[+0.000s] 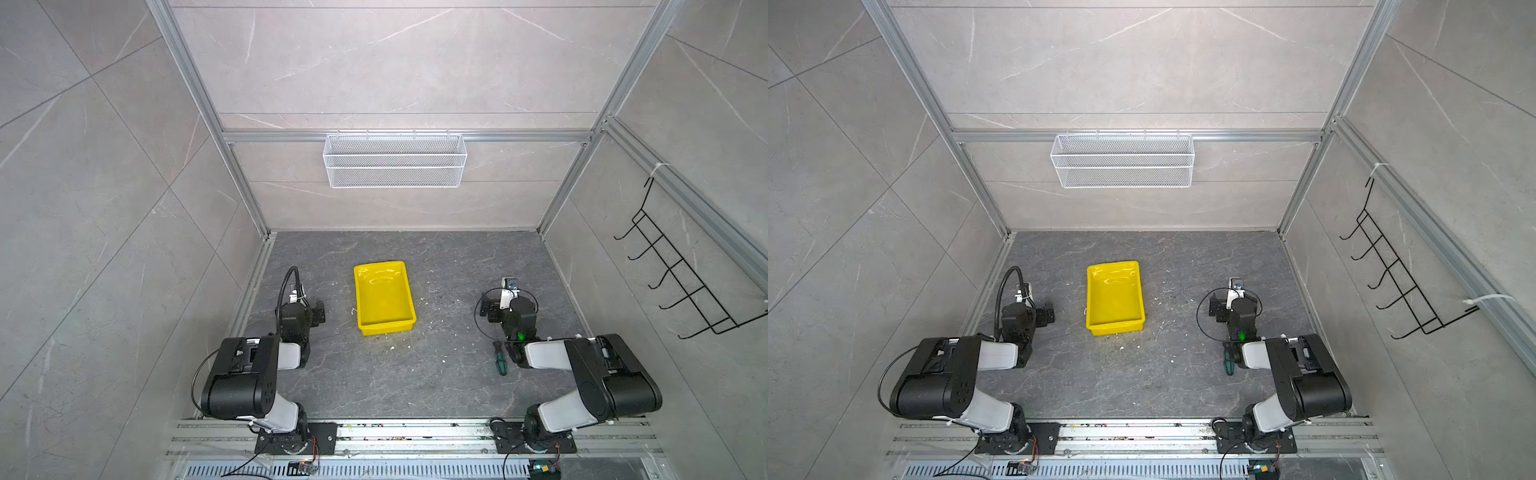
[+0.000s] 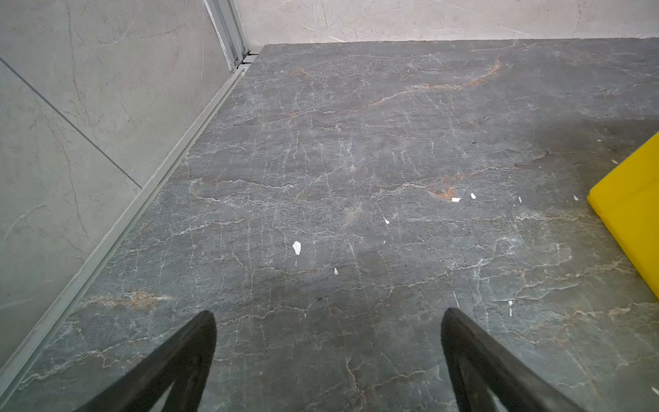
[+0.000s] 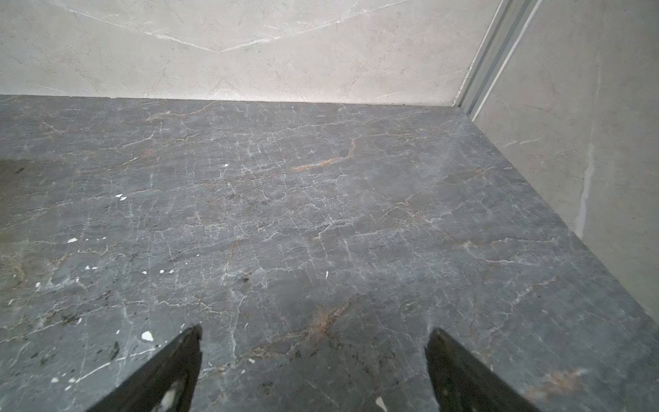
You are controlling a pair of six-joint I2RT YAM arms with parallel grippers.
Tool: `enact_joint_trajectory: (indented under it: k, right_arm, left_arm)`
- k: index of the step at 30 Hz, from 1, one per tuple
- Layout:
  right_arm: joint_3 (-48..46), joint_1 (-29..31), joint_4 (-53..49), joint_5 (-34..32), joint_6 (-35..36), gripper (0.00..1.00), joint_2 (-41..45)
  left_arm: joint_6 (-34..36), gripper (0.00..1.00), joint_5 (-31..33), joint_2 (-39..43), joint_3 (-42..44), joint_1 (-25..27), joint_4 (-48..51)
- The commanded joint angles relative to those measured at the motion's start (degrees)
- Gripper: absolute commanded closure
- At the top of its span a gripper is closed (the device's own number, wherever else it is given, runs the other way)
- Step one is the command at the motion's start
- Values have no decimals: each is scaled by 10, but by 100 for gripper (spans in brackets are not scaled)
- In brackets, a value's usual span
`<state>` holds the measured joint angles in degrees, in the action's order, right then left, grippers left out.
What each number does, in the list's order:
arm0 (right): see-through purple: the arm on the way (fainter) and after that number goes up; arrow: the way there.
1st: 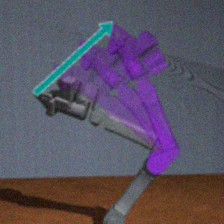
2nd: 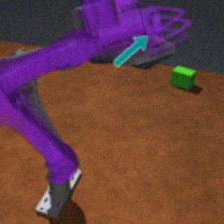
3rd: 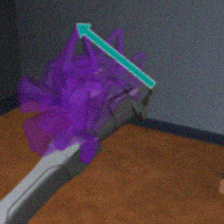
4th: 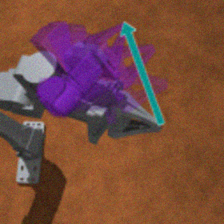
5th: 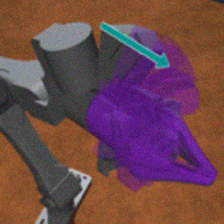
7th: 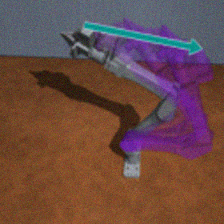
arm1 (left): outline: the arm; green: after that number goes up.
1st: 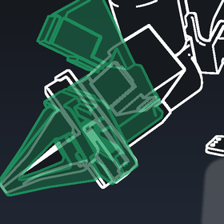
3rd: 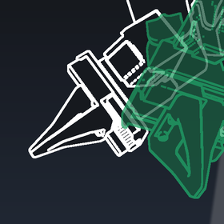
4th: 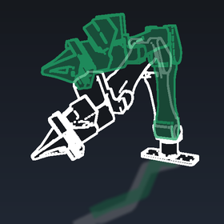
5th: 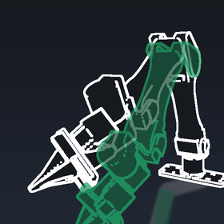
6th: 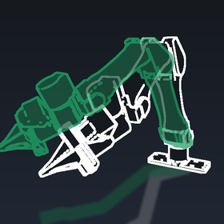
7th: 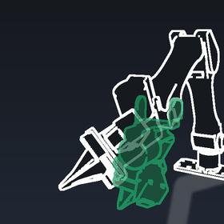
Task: Put the screwdriver in the bin
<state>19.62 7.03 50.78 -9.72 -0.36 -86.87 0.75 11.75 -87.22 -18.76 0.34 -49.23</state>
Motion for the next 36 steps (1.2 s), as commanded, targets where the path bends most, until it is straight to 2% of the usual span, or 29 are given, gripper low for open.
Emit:
enact_joint_trajectory:
  k: [1,25,26,27,28,29,30,31,32,33,35,36]
  right_arm:
    - [13,-1,-9,16,5,1,-1]
    - [8,3,13,3,7,1,9]
    - [18,13,-51,-40,5,1,47]
    - [54,21,-186,-88,-14,1,107]
    - [106,22,-326,-135,-70,1,155]
    - [173,20,-480,-224,-170,1,180]
    - [248,18,-666,-336,-330,1,182]
    - [308,5,-787,-373,-441,0,165]
    - [355,-30,-864,-325,-444,0,137]
    - [388,-76,-888,-241,-422,1,108]
    - [409,-156,-925,-114,-414,0,71]
    - [403,-190,-929,-75,-406,0,63]
  left_arm:
    - [-8,0,-5,11,-7,-3,-19]
    - [-7,0,-6,12,-7,-3,-18]
    - [-8,0,-6,11,-7,-3,-18]
    - [-8,0,-6,12,-7,-2,-18]
    - [-8,0,-6,12,-7,-3,-19]
    - [-8,0,-6,11,-7,-2,-19]
    - [-8,0,-6,12,-7,-3,-18]
    - [-8,0,-6,12,-7,-3,-18]
    - [-8,0,-7,12,-7,-2,-18]
    - [-8,0,-6,11,-7,-3,-18]
    - [-8,0,-10,11,-9,-4,-14]
    - [-9,0,-15,10,-11,-8,-10]
